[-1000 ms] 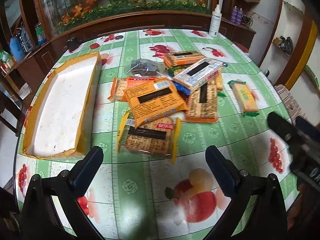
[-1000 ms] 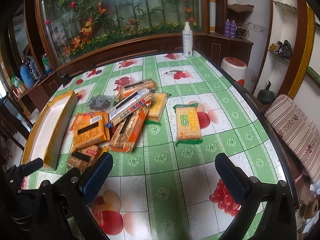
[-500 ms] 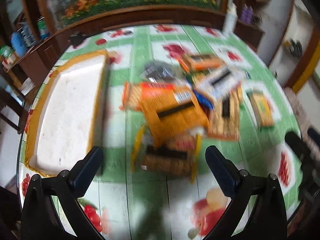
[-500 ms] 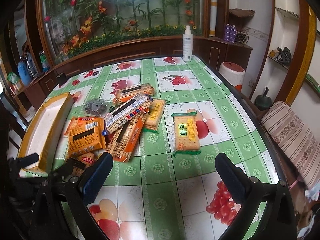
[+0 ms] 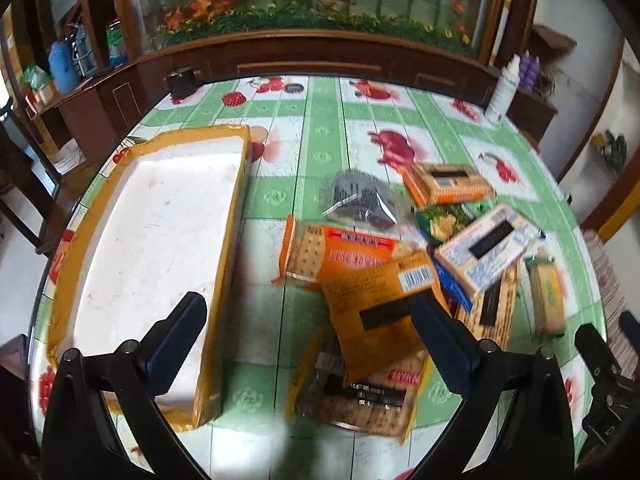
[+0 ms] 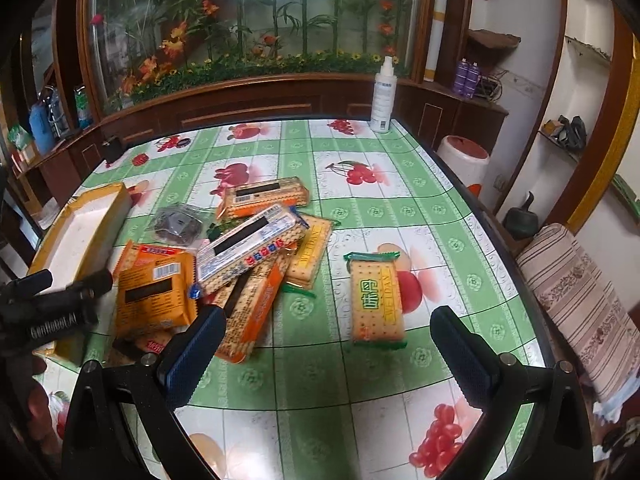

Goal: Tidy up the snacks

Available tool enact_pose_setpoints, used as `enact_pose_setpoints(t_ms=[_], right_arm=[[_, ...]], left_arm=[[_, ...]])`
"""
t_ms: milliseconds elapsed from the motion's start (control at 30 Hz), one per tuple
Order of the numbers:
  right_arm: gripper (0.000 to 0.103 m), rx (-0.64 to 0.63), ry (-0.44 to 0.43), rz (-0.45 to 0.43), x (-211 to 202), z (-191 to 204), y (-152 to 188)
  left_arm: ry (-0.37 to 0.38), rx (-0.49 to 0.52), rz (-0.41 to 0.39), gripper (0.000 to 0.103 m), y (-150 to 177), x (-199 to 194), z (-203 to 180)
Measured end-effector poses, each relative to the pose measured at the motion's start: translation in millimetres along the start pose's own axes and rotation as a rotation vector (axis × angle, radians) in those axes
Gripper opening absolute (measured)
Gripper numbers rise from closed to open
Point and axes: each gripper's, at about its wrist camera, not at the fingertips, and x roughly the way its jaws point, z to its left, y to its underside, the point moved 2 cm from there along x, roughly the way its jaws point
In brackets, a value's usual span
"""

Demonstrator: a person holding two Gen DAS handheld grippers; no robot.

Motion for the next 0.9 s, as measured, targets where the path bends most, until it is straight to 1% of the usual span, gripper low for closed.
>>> enact_pose_setpoints(t_ms=[100,167,233,267,300,367,400,433,500,533,600,633,733,900], right_arm=[[0.103,0.013,0.004,0.021,6,-5,-3],[0.103,0.035,-0.015,0.022,8,-10,-4],[0.103,0.057,-0.034,0.024,11,-12,-3],[0.103,0.056,-0.045,0.027,13,-12,-3],[0.103,0.052,-0.056,0.037,17,-11,-1],[0.103,0.051,-0.069,0.059,23,-9,1],[0.103,0.048,-0.087,0.073,27,-8,2],[0.103,0.046,-0.085,0.079,28,-9,2],[0.103,0.047,-0.077,0.092,34,-12,1],[0.103,0.062,-0.086,0.102,38,-14,-1],[0.103,0.105,-0.117,0.127,45,-18,-6],[0.103,0.120,-0.126,0.135,48,-18,-9],[0.103,0.136,-0.131,0.149,56,-18,-16],[0.103,0.113,-0.119,0.136,55,-17,-22]], left_arm=[[-0.018,0.020,0.022,0.103,-10,2,9],[-0.042,0.008,-0.002,0.103,-15,-5,24],[-0.029,-0.027,-0.009,0.103,-16,-9,38],[-0.024,-0.044,0.008,0.103,-16,-7,43],[-0.002,-0.067,0.036,0.103,-15,-4,48],[0.018,-0.090,0.058,0.103,-10,0,50],[0.022,-0.093,0.053,0.103,-7,1,48],[0.013,-0.073,0.064,0.103,-6,4,42],[0.013,-0.013,0.094,0.103,-5,8,30],[0.019,0.021,0.097,0.103,-4,7,21],[0.067,0.047,0.106,0.103,-2,5,8],[0.105,0.041,0.124,0.103,-3,6,1],[0.151,0.011,0.135,0.102,-5,7,-12],[0.138,0.041,0.129,0.102,-8,10,-24]])
